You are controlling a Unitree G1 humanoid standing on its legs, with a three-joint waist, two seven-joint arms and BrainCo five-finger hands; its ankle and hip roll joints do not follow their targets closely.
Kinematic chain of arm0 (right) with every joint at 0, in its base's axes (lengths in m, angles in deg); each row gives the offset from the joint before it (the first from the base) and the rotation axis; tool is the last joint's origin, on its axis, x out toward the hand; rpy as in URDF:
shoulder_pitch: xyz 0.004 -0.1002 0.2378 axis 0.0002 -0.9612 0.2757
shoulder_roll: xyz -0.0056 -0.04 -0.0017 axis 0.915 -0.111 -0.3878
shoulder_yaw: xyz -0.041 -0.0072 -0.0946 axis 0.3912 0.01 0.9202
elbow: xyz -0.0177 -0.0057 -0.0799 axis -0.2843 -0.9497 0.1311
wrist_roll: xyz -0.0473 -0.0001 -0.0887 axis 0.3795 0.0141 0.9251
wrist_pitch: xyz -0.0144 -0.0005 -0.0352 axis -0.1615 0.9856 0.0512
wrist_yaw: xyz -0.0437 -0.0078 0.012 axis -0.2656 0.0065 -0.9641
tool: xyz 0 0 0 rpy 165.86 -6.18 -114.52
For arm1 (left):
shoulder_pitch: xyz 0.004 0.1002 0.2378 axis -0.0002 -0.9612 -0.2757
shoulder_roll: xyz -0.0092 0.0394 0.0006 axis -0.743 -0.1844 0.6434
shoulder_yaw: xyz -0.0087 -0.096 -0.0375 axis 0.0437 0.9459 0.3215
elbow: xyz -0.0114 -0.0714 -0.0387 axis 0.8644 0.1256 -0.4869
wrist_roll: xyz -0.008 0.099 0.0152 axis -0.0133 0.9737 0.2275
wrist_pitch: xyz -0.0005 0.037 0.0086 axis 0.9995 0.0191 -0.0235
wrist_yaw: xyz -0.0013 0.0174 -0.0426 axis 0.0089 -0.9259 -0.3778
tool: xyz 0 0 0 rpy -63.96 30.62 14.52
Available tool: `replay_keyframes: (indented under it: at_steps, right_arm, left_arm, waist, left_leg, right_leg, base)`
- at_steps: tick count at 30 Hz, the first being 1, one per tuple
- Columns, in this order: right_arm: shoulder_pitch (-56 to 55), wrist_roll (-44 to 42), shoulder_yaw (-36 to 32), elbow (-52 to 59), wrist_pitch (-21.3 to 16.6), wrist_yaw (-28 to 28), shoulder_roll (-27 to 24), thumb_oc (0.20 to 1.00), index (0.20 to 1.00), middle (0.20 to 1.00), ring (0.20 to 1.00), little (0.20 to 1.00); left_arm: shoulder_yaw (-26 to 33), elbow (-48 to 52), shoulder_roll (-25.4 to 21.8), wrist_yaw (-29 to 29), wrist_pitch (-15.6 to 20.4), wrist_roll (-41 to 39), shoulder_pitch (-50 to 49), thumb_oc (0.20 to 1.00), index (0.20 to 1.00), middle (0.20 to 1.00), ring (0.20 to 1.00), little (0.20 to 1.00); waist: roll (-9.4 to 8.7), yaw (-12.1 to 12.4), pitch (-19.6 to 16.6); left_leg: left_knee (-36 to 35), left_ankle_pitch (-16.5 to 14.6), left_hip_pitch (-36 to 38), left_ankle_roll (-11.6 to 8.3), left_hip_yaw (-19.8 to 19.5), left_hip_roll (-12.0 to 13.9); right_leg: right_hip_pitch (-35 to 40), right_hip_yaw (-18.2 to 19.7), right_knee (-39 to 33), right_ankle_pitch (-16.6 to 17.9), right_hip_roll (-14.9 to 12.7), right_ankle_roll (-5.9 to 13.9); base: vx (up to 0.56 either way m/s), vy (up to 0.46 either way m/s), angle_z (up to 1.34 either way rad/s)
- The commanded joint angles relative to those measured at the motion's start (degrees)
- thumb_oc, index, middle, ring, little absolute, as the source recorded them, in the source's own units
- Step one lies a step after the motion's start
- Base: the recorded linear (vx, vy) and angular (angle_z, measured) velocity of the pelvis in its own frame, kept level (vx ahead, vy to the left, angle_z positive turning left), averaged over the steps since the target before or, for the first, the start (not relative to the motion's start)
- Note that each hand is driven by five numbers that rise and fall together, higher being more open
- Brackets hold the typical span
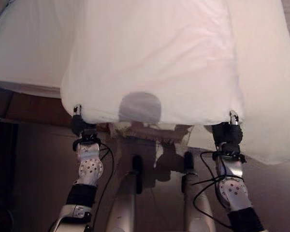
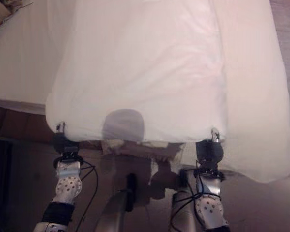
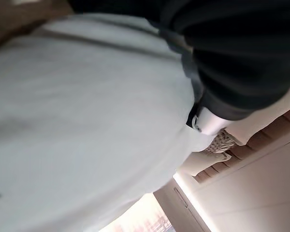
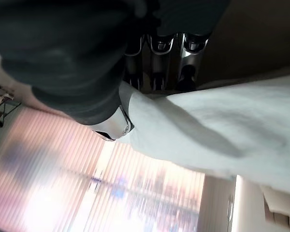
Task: Make the bed
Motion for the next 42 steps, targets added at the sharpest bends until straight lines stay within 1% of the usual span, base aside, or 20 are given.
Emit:
replay_keyframes:
  at_steps: [1,7,11,14,15,16,17,21,22,25,27,29,30,32,33,35,36,37,40,42]
  right_arm:
    - [0.7,2.2,-1.1,3.3,-3.0,2.5,-0.2,0.200,0.200,0.200,0.200,0.200]
    - [1.4,3.2,0.4,1.6,-2.7,0.6,-2.2,0.200,0.200,0.200,0.200,0.200]
    - [1.3,4.0,-1.3,2.0,-3.0,-0.3,-3.7,0.200,0.200,0.200,0.200,0.200]
    - [1.9,4.4,-1.3,1.5,-3.1,-0.3,-4.0,0.200,0.200,0.200,0.200,0.200]
    - [2.0,4.6,-1.2,1.8,-3.0,0.5,-4.1,0.200,0.200,0.200,0.200,0.200]
    - [2.0,4.6,-1.1,1.8,-3.0,0.5,-4.1,0.200,0.200,0.200,0.200,0.200]
    - [1.9,4.2,-1.0,1.4,-3.1,1.2,-4.1,0.200,0.200,0.200,0.200,0.200]
    - [2.0,4.2,-0.9,1.3,-3.2,1.2,-4.2,0.200,0.200,0.200,0.200,0.200]
    - [2.5,4.6,-0.5,0.7,-3.4,0.3,-4.2,0.200,0.200,0.200,0.200,0.200]
    - [3.1,6.0,-0.2,1.0,-3.6,0.2,-4.4,0.200,0.200,0.200,0.200,0.200]
    - [2.5,6.2,-1.8,2.4,-3.6,1.0,-3.6,0.200,0.200,0.200,0.200,0.200]
    - [2.3,5.9,-1.5,2.4,-3.5,1.1,-3.1,0.200,0.200,0.200,0.200,0.200]
    - [1.7,6.3,-1.0,3.0,-3.6,0.5,-2.7,0.200,0.200,0.200,0.200,0.200]
    - [2.4,6.6,-0.3,2.6,-2.9,0.7,-1.8,0.200,0.200,0.200,0.200,0.200]
    - [2.9,7.3,0.3,2.2,-2.4,1.2,-1.3,0.200,0.200,0.200,0.200,0.200]
    - [2.5,7.3,0.5,2.4,-2.0,1.5,-1.2,0.200,0.200,0.200,0.200,0.200]
    - [2.1,7.5,0.9,2.1,-2.4,1.7,-1.4,0.200,0.200,0.200,0.200,0.200]
    - [1.9,8.0,0.9,1.9,-2.6,1.4,-1.9,0.200,0.200,0.200,0.200,0.200]
    - [0.7,9.6,0.8,2.0,-2.7,1.6,-2.5,0.200,0.200,0.200,0.200,0.200]
    - [0.4,9.5,1.0,2.3,-2.7,1.7,-2.8,0.200,0.200,0.200,0.200,0.200]
  left_arm:
    - [1.8,8.6,-3.2,1.1,1.8,4.5,-3.9,0.200,0.200,0.200,0.200,0.200]
    - [-0.7,11.7,0.2,1.5,1.5,4.0,-6.7,0.200,0.200,0.200,0.200,0.200]
    - [-2.4,12.8,2.1,1.8,1.3,3.6,-6.7,0.200,0.200,0.200,0.200,0.200]
    - [-2.3,15.1,2.9,2.0,1.3,3.7,-8.1,0.200,0.200,0.200,0.200,0.200]
    - [-2.0,16.8,2.5,2.1,1.3,4.3,-9.1,0.200,0.200,0.200,0.200,0.200]
    - [-2.0,16.8,2.5,2.1,1.2,4.3,-9.2,0.200,0.200,0.200,0.200,0.200]
    - [-1.7,18.3,1.7,1.5,1.7,5.4,-9.6,0.200,0.200,0.200,0.200,0.200]
    - [-1.7,19.0,1.4,1.4,2.2,5.1,-9.5,0.200,0.200,0.200,0.200,0.200]
    - [-1.6,18.6,0.0,1.1,2.5,6.3,-8.7,0.200,0.200,0.200,0.200,0.200]
    - [-2.5,18.1,-0.3,1.9,2.6,5.4,-7.8,0.200,0.200,0.200,0.200,0.200]
    - [-4.8,17.0,-1.4,3.3,2.0,3.7,-6.8,0.200,0.200,0.200,0.200,0.200]
    - [-5.2,15.9,-1.6,3.3,1.9,3.3,-6.1,0.200,0.200,0.200,0.200,0.200]
    - [-6.1,14.9,-1.4,3.4,1.9,2.8,-6.2,0.200,0.200,0.200,0.200,0.200]
    - [-6.7,14.8,-1.9,3.5,1.2,3.0,-7.0,0.200,0.200,0.200,0.200,0.200]
    - [-6.2,14.9,-2.6,3.9,0.5,4.4,-7.7,0.200,0.200,0.200,0.200,0.200]
    - [-6.2,14.6,-2.8,4.3,0.4,4.3,-7.8,0.200,0.200,0.200,0.200,0.200]
    - [-6.0,14.4,-3.0,4.1,-0.2,5.2,-7.4,0.200,0.200,0.200,0.200,0.200]
    - [-6.3,15.1,-2.7,4.1,-0.6,5.4,-7.7,0.200,0.200,0.200,0.200,0.200]
    - [-6.4,15.2,-2.2,3.4,-1.1,6.6,-8.6,0.200,0.200,0.200,0.200,0.200]
    - [-6.7,15.3,-2.4,3.3,-1.3,7.3,-8.7,0.200,0.200,0.200,0.200,0.200]
  waist:
    - [-2.01,0.0,-4.4]
    - [0.27,1.2,-5.0]
    - [0.82,-0.4,-2.6]
    - [0.50,0.2,-3.3]
    - [-0.31,0.2,-3.6]
    - [-0.35,0.2,-3.7]
    - [-0.75,0.5,-3.7]
    - [-1.08,0.6,-3.8]
    - [-0.04,0.9,-3.4]
    - [0.66,0.8,-3.2]
    - [-0.01,0.0,-2.5]
    - [0.02,-0.6,-2.9]
    - [-0.02,-0.7,-3.1]
    - [-0.26,0.0,-3.9]
    - [-0.44,0.8,-4.3]
    - [-0.67,0.4,-4.4]
    - [-0.74,-0.6,-4.9]
    - [-1.00,-0.7,-4.9]
    - [-1.00,-1.0,-4.6]
    - [-0.99,-1.0,-4.6]
  left_leg:
    - [-10.6,2.3,4.4,-2.51,0.0,-3.2]
    - [-10.1,3.0,3.5,-2.01,2.3,-2.5]
    - [1.0,4.0,-1.1,-5.97,4.4,-0.9]
    - [0.0,1.9,-0.3,-4.56,-0.6,-1.9]
    - [-3.2,3.1,0.3,-4.42,-4.3,2.1]
    - [-3.5,3.3,0.3,-4.45,-4.3,2.1]
    - [-8.1,6.0,1.7,-4.43,-8.0,5.2]
    - [-11.3,8.8,2.1,-4.97,-10.1,7.6]
    - [-20.6,14.5,4.7,-8.35,-10.2,13.8]
    - [-19.0,12.0,5.2,-8.46,-6.5,13.6]
    - [-6.5,6.8,0.8,-7.81,-3.5,8.6]
    - [-4.2,4.0,-0.2,-7.08,-2.4,7.6]
    - [-1.8,1.9,-0.3,-6.03,-1.6,5.4]
    - [-1.4,0.0,0.2,-4.44,1.5,4.3]
    - [-1.4,-0.9,0.6,-3.82,2.6,4.2]
    - [-2.2,-0.2,0.8,-3.69,3.5,3.7]
    - [-5.7,0.8,2.1,-3.28,4.6,1.9]
    - [-7.7,1.5,3.0,-3.42,5.3,0.7]
    - [-11.7,3.1,5.7,-3.39,5.2,-1.8]
    - [-12.3,3.6,5.6,-3.42,4.9,-2.6]
  right_leg:
    - [2.6,-3.4,-9.3,8.1,4.0,-0.45]
    - [4.6,-0.4,-13.9,8.8,4.6,-2.07]
    - [6.6,-0.8,-13.7,8.0,3.6,-3.45]
    - [5.9,0.2,-13.2,8.0,4.0,-3.23]
    - [5.6,1.9,-12.8,7.7,3.6,-3.03]
    - [5.5,1.8,-12.9,7.8,3.6,-3.04]
    - [5.4,2.7,-12.0,7.4,3.1,-3.00]
    - [4.9,3.4,-11.2,7.1,3.1,-3.08]
    - [4.2,4.7,-8.7,5.4,2.3,-1.69]
    - [3.8,5.0,-8.7,6.0,0.2,-0.08]
    - [7.3,5.7,-13.4,10.4,-6.2,3.13]
    - [7.5,6.7,-14.8,12.1,-7.8,4.11]
    - [9.1,7.8,-18.4,15.8,-10.6,4.78]
    - [10.1,4.4,-24.5,21.9,-14.7,4.40]
    - [10.8,0.3,-27.0,22.4,-15.6,4.14]
    - [11.3,-0.2,-25.8,19.0,-13.6,3.21]
    - [10.3,0.9,-23.4,14.6,-7.0,1.99]
    - [9.5,0.4,-21.5,11.9,-3.2,1.01]
    - [7.9,1.7,-13.4,7.7,5.1,-1.45]
    - [7.5,1.9,-12.6,7.0,6.3,-2.02]
  base:
    - [-0.01,0.054,-0.19]
    - [-0.05,-0.015,-0.28]
    - [-0.09,-0.160,0.24]
    - [-0.01,-0.042,0.19]
    - [0.00,-0.011,-0.20]
    - [0.02,0.074,-0.11]
    - [0.01,0.081,-0.02]
    - [0.03,0.171,-0.12]
    - [0.07,0.444,-0.11]
    - [0.05,0.513,-0.02]
    - [0.05,0.654,-0.12]
    - [0.09,0.516,0.26]
    - [0.16,0.713,0.54]
    - [0.14,0.677,0.22]
    - [0.08,0.535,-0.73]
    - [0.02,0.361,-0.93]
    - [-0.02,0.372,-0.42]
    - [-0.03,0.455,-0.22]
    - [-0.01,0.198,0.14]
    - [-0.02,0.065,0.18]
